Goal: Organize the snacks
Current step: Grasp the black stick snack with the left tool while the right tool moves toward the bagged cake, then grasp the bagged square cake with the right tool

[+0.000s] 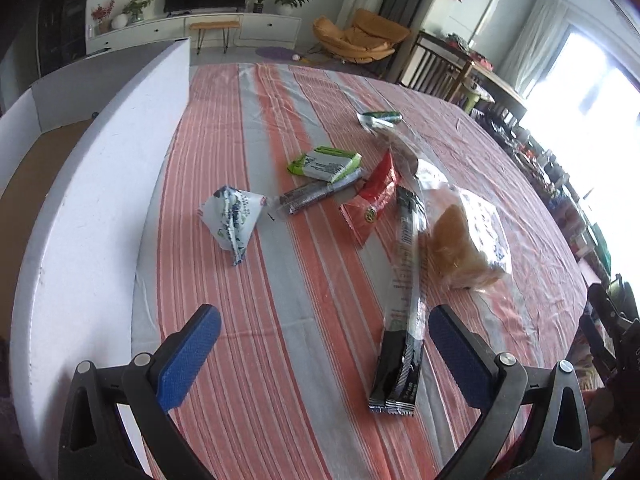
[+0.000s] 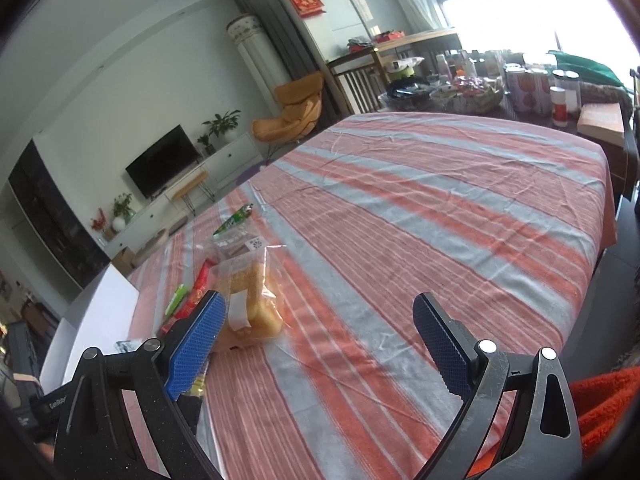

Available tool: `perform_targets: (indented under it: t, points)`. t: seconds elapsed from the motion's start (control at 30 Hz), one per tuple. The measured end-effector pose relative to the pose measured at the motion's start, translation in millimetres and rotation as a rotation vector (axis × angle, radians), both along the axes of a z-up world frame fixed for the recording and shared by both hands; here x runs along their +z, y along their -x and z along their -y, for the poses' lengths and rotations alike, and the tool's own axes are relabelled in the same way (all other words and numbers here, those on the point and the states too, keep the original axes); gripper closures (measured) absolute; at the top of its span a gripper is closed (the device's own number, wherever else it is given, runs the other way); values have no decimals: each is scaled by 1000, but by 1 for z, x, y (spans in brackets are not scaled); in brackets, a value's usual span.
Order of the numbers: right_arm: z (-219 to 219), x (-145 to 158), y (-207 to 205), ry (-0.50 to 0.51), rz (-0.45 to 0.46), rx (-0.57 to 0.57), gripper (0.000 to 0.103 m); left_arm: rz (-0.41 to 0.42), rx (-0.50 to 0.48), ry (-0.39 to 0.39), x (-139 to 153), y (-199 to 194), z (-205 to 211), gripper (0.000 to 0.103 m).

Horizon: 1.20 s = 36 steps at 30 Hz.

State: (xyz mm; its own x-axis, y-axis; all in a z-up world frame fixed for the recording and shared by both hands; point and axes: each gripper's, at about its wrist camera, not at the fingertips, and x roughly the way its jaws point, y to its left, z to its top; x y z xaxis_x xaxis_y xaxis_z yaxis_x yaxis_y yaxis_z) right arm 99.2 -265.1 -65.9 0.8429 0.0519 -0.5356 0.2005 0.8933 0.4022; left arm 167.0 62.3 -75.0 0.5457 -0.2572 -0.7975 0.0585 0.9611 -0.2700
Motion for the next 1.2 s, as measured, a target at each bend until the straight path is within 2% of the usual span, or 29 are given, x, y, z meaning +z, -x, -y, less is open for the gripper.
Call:
perform_targets:
  t: [0.13, 0.23, 0.4, 0.5, 0.67, 0.73, 0.83, 0.87, 0.9, 0.93, 1.0, 1.07, 1.2]
  points:
    - [4, -2, 1, -21, -3, -1, 7, -30, -124, -59, -6, -2, 34, 0]
    - [10, -4, 2, -42, -9, -15, 6, -40, -177, -115, -18, -9, 58, 1]
    - [15, -5, 5, -61, 0, -26, 6, -101, -176, -198, -45, -32, 80, 7]
    - [14, -5, 2, -64, -2, -19, 6, -79, -197, -277, -48, -34, 92, 7]
    - [12, -7, -1, -63, -9, -5, 6, -78, -193, -277, -46, -34, 98, 7]
    - [12, -7, -1, -64, -10, -5, 6, -70, -191, -274, -45, -33, 98, 10]
    - [13, -8, -1, -68, -11, -10, 6, -43, -208, -273, -40, -26, 102, 38]
    - [13, -8, -2, -70, -11, -11, 6, -39, -218, -274, -39, -25, 103, 56]
    - [13, -9, -2, -73, -12, -13, 6, -39, -227, -275, -37, -23, 105, 69]
    - [14, -9, -2, -75, -12, -13, 6, -42, -227, -289, -36, -22, 105, 70]
    - [16, -9, -1, -88, -7, -12, 6, -42, -223, -271, -35, -16, 102, 85]
    - [23, -11, 1, -134, 10, -5, 6, -38, -199, -242, -30, -7, 93, 87]
    - [44, -21, 1, -278, 18, -17, 6, -39, -128, -99, -16, 16, 62, 90]
